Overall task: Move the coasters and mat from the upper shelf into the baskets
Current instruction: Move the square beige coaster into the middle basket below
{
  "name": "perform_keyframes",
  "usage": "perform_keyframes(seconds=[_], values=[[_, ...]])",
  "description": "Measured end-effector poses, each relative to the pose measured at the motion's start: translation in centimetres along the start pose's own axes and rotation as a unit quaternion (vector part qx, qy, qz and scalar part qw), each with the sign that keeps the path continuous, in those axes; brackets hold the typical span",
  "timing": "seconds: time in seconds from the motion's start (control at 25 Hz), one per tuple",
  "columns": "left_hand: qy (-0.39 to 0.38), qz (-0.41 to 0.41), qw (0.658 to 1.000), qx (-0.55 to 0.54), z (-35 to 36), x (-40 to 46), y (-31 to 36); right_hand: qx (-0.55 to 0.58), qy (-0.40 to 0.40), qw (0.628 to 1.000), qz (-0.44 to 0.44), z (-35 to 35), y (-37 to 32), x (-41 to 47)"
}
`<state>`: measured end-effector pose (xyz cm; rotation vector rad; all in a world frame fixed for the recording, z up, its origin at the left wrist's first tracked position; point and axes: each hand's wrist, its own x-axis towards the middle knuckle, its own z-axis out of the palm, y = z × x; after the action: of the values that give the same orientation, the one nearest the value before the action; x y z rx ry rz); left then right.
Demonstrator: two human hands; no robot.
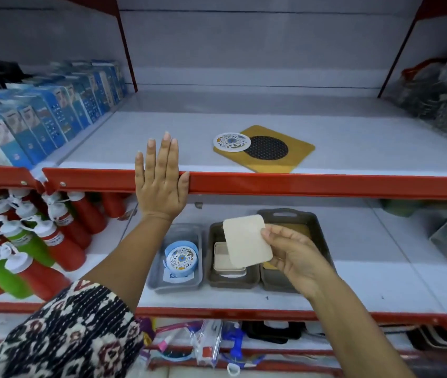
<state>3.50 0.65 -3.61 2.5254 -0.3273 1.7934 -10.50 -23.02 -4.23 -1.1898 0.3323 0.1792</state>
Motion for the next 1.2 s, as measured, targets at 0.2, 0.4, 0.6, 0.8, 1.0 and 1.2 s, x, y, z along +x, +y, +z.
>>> perform_keyframes(seconds=[0.2,0.4,0.6,0.8,1.0,1.2], values=[[-0.008,-0.008,1.0,0.012,-0.2,0.0,0.2,0.025,0.086,0.989,0.115,-1.4,6.2,1.7],[-0.003,-0.002,1.0,0.026,-0.2,0.0,0.3,0.019,0.139,0.976,0.169,-2.4,9.7,2.5],[-0.002,-0.009,1.0,0.023,-0.2,0.0,0.4,0.026,0.153,0.968,0.199,-2.9,11.0,2.9],[-0.014,-0.015,0.999,0.027,-0.3,0.0,0.4,0.039,0.155,0.97,0.184,-2.8,10.9,3.9],[-0.013,-0.016,1.0,0.022,-0.2,-0.1,0.4,0.028,0.153,0.976,0.153,-1.5,9.1,6.5],[0.001,-0.026,0.999,0.028,0.1,-0.1,0.3,-0.035,0.166,0.976,0.14,0.4,8.1,10.5]])
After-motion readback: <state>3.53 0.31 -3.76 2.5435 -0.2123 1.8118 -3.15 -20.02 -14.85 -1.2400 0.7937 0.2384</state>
